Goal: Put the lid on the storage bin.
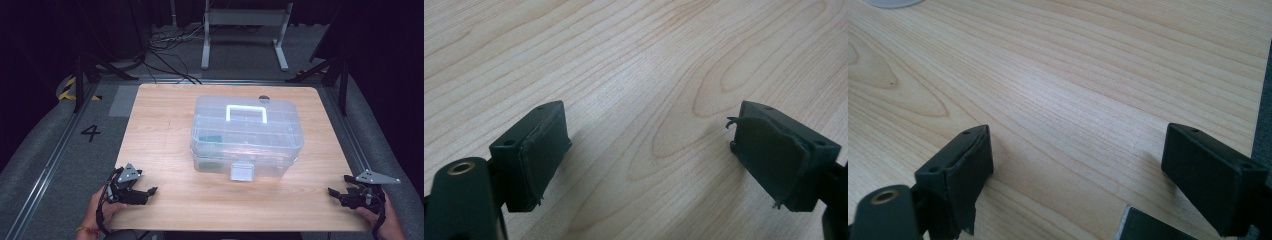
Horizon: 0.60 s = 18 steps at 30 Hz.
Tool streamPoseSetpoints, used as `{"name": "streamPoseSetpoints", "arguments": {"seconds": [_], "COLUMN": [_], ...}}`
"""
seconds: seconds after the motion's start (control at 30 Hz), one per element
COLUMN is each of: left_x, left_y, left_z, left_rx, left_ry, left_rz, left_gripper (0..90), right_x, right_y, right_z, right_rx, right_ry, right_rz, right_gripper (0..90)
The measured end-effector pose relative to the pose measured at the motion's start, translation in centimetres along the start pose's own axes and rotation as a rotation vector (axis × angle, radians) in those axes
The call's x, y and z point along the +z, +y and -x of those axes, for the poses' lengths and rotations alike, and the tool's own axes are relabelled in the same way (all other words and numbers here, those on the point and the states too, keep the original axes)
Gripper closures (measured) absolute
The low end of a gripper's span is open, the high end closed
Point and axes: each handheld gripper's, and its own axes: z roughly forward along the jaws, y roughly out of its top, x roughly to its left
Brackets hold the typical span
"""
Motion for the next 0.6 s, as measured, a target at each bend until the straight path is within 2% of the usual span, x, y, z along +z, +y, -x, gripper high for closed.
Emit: {"name": "streamPoseSetpoints", "arguments": {"seconds": [0.6], "left_x": [0.0], "left_y": [0.11], "left_z": [0.07], "left_rx": [0.006], "left_ry": [0.017], "left_rz": [-0.007], "left_gripper": [14.4], "right_x": [0.01], "right_y": [0.0], "right_z": [0.0], "right_rx": [0.001], "right_ry": [0.0], "right_rz": [0.0], "right_gripper": [13.4]}}
